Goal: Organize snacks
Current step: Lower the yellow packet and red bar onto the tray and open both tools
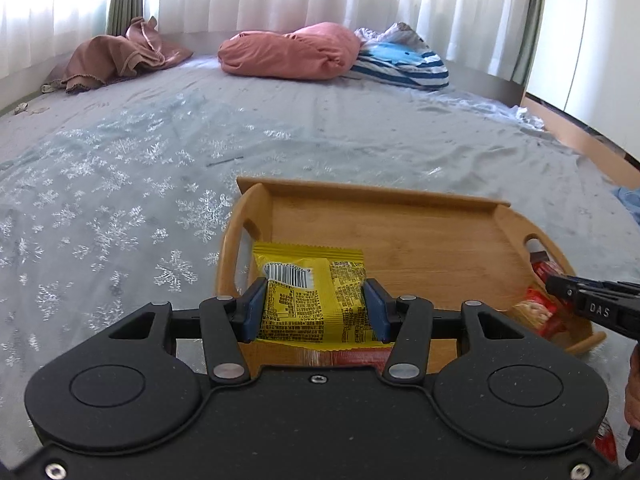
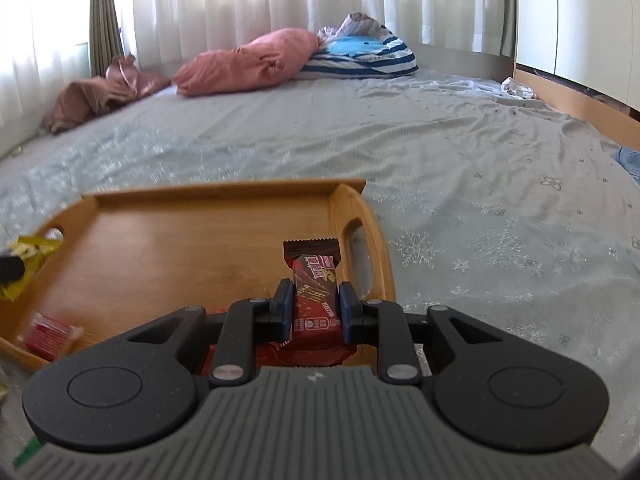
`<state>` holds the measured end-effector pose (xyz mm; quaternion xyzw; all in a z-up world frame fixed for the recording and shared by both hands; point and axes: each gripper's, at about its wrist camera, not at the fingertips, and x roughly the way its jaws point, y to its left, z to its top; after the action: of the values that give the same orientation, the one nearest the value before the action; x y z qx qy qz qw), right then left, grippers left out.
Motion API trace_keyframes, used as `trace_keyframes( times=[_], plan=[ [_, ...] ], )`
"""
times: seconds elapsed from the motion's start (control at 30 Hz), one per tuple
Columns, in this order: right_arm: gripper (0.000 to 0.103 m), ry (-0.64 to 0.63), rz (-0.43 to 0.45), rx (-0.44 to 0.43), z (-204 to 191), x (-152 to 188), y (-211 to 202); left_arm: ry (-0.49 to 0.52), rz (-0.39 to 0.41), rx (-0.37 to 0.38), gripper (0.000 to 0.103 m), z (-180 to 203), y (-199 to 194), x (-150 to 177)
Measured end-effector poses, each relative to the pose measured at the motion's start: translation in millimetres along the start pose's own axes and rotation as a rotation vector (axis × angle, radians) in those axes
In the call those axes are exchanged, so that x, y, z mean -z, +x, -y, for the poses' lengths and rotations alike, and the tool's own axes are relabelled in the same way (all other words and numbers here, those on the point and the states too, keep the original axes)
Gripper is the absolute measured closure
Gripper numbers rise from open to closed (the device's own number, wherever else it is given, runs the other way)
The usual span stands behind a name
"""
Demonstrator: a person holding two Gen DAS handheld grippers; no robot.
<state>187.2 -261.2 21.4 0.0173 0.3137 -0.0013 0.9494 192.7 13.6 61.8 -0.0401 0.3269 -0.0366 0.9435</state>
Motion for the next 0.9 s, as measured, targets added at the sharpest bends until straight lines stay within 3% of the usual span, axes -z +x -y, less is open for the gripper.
trace_keyframes(
  times=[0.27, 0.9],
  plan=[
    [0.075, 0.019, -0.022, 0.004, -2, 9, 14, -0.006, -0.029, -0.025, 0.054, 2, 29, 6],
    [0.074, 0.029, -0.031, -0.010, -2, 11, 16, 0.008, -0.051, -0.017, 0.054, 5, 39, 15]
  ],
)
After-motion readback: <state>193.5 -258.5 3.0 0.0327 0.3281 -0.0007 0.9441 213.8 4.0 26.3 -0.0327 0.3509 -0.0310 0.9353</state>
